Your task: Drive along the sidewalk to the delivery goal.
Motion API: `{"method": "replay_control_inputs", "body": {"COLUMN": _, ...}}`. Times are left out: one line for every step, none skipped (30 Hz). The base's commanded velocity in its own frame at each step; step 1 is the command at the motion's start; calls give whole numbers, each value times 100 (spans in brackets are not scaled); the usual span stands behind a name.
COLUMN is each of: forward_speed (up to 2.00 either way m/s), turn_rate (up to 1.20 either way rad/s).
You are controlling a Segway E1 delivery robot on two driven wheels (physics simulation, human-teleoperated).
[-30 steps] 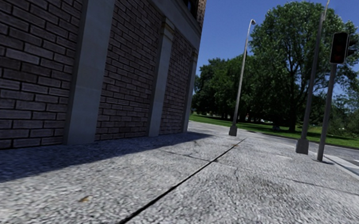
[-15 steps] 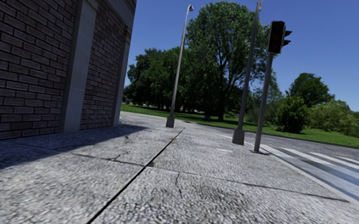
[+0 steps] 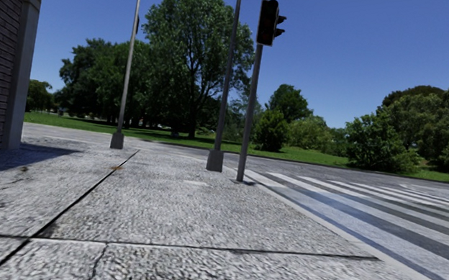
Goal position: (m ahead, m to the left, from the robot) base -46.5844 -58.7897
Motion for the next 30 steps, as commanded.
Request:
{"method": "replay_control_inputs", "body": {"forward_speed": 200, "turn_rate": -67}}
{"method": "replay_control_inputs", "body": {"forward_speed": 200, "turn_rate": -67}}
{"method": "replay_control_inputs", "body": {"forward_speed": 200, "turn_rate": -67}}
{"method": "replay_control_inputs", "body": {"forward_speed": 200, "turn_rate": -67}}
{"method": "replay_control_inputs", "body": {"forward_speed": 200, "turn_rate": -65}}
{"method": "replay_control_inputs", "body": {"forward_speed": 200, "turn_rate": -62}}
{"method": "replay_control_inputs", "body": {"forward_speed": 200, "turn_rate": -62}}
{"method": "replay_control_inputs", "body": {"forward_speed": 200, "turn_rate": -60}}
{"method": "replay_control_inputs", "body": {"forward_speed": 200, "turn_rate": -58}}
{"method": "replay_control_inputs", "body": {"forward_speed": 200, "turn_rate": -57}}
{"method": "replay_control_inputs", "body": {"forward_speed": 200, "turn_rate": -57}}
{"method": "replay_control_inputs", "body": {"forward_speed": 200, "turn_rate": -57}}
{"method": "replay_control_inputs", "body": {"forward_speed": 200, "turn_rate": -57}}
{"method": "replay_control_inputs", "body": {"forward_speed": 200, "turn_rate": -57}}
{"method": "replay_control_inputs", "body": {"forward_speed": 200, "turn_rate": -57}}
{"method": "replay_control_inputs", "body": {"forward_speed": 200, "turn_rate": -57}}
{"method": "replay_control_inputs", "body": {"forward_speed": 200, "turn_rate": -57}}
{"method": "replay_control_inputs", "body": {"forward_speed": 200, "turn_rate": -57}}
{"method": "replay_control_inputs", "body": {"forward_speed": 200, "turn_rate": -57}}
{"method": "replay_control_inputs", "body": {"forward_speed": 200, "turn_rate": -56}}
{"method": "replay_control_inputs", "body": {"forward_speed": 200, "turn_rate": -56}}
{"method": "replay_control_inputs", "body": {"forward_speed": 200, "turn_rate": -54}}
{"method": "replay_control_inputs", "body": {"forward_speed": 200, "turn_rate": -49}}
{"method": "replay_control_inputs", "body": {"forward_speed": 200, "turn_rate": -49}}
{"method": "replay_control_inputs", "body": {"forward_speed": 200, "turn_rate": -48}}
{"method": "replay_control_inputs", "body": {"forward_speed": 200, "turn_rate": -48}}
{"method": "replay_control_inputs", "body": {"forward_speed": 199, "turn_rate": -45}}
{"method": "replay_control_inputs", "body": {"forward_speed": 199, "turn_rate": -45}}
{"method": "replay_control_inputs", "body": {"forward_speed": 187, "turn_rate": -42}}
{"method": "replay_control_inputs", "body": {"forward_speed": 169, "turn_rate": -37}}
